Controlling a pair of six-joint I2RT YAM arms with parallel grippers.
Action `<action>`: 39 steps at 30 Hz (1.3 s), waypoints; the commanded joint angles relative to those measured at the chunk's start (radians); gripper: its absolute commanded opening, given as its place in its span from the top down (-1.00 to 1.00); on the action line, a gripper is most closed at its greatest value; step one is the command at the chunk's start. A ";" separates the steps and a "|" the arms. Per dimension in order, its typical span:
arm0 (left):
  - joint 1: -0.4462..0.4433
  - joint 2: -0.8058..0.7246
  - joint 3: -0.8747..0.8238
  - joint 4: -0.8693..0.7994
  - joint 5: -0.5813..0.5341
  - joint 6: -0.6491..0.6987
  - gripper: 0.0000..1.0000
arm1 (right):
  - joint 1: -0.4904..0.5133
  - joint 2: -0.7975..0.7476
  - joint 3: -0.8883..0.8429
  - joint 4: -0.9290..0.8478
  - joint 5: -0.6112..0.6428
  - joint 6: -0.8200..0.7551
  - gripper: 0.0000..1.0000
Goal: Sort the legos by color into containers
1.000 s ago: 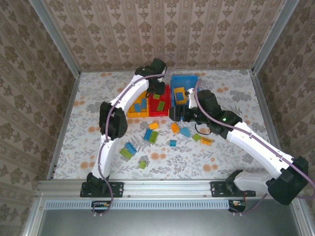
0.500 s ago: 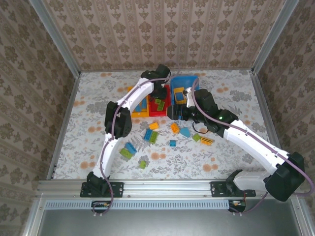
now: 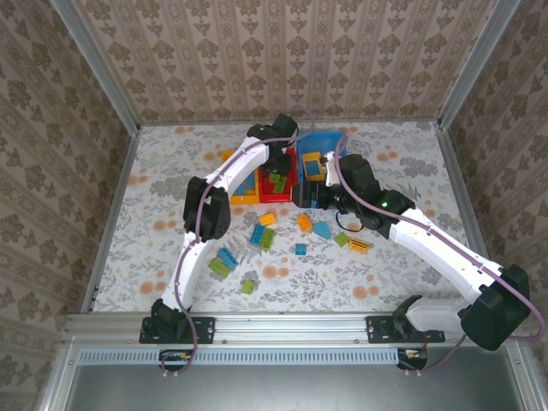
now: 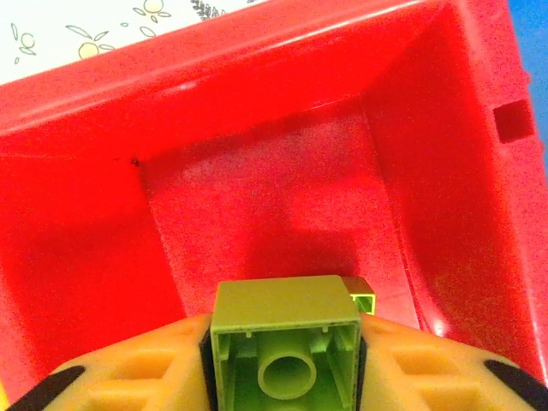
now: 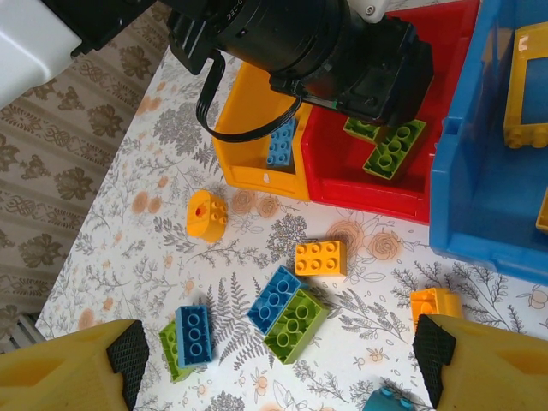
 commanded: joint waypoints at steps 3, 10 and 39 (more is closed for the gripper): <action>-0.018 -0.030 -0.006 -0.019 -0.017 -0.005 -0.02 | -0.004 -0.004 0.013 -0.041 -0.017 -0.003 -0.71; -0.042 -0.107 -0.039 -0.022 -0.033 -0.035 -0.04 | -0.007 -0.042 -0.012 -0.056 -0.003 -0.027 -0.71; 0.108 -1.210 -1.468 0.119 0.251 -0.725 -0.36 | 0.268 0.173 -0.079 0.147 -0.081 -0.346 -0.69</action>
